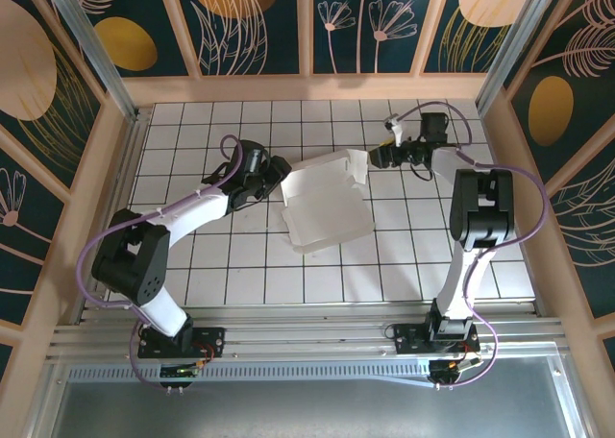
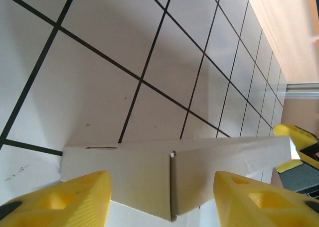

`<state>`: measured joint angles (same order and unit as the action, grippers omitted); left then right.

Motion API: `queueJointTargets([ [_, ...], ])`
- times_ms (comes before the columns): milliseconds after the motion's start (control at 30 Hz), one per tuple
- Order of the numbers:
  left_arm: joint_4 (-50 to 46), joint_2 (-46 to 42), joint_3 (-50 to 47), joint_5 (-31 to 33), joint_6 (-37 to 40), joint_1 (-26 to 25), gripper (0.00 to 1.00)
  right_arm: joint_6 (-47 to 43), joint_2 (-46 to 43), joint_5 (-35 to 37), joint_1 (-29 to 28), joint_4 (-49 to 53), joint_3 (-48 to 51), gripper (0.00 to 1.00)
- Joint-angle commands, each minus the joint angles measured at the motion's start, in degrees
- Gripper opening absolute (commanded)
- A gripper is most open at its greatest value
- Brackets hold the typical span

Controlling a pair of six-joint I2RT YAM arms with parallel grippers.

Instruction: Fold the paper box

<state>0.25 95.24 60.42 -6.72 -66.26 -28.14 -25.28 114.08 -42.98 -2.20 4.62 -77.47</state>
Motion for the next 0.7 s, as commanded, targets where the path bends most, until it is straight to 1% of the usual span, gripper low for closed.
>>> queueJointTargets([
  [0,1.9,1.0,0.0,-2.0,0.4,-0.2,0.55,-2.7,0.3,-1.1,-1.6,1.3,0.6,0.64],
  [167,3.2,0.8,-2.0,-2.6,-0.9,-0.3,0.52,-4.0,-1.3,-2.4,-2.8,1.1,3.9,0.64],
  [367,4.1,0.9,-2.8,-2.7,-0.8,-0.9,0.51,-4.6,-2.8,-3.2,-4.5,0.1,6.6,0.63],
  [500,4.3,0.7,-2.7,-2.7,-0.4,-1.0,0.5,-4.1,-3.2,-2.8,-5.7,-3.9,8.4,0.63],
  [567,4.2,0.7,-2.5,-2.8,0.4,-0.9,0.5,-5.0,-2.7,-1.5,-6.3,-3.9,7.8,0.62],
  [667,3.9,1.0,-2.0,-3.4,1.5,-1.0,0.49,-6.4,-1.4,-1.3,-7.4,-0.7,5.3,0.62],
])
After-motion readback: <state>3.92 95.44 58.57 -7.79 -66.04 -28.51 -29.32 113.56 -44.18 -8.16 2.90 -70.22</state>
